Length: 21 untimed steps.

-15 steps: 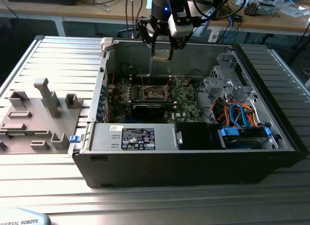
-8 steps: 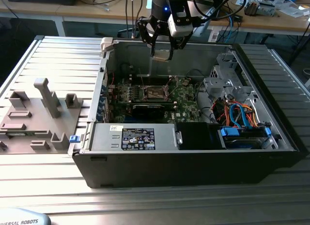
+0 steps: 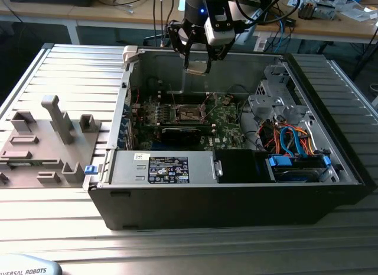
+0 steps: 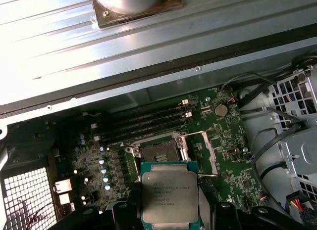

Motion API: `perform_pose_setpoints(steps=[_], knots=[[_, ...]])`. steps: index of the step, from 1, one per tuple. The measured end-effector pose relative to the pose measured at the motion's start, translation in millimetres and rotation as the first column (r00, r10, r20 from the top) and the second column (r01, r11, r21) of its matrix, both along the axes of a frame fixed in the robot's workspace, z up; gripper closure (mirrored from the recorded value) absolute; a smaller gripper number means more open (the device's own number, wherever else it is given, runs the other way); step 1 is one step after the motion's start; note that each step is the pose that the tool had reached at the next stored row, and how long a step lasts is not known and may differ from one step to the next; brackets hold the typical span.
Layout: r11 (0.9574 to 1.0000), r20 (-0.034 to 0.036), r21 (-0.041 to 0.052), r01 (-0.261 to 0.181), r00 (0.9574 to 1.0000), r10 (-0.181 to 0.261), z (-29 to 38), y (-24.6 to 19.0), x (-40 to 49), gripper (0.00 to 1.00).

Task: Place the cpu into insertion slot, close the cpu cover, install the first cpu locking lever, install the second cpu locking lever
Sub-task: 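Place the cpu into insertion slot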

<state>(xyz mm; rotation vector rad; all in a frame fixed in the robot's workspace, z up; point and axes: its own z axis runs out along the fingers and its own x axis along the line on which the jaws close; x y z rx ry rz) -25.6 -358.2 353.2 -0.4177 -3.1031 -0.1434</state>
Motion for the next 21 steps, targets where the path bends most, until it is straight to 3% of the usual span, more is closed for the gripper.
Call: perform_pose_setpoints(steps=[21], knots=[[0.9998,0.0000,0.0000,0.018,0.9998,-0.018,0.0,0.0,0.0,0.46]])
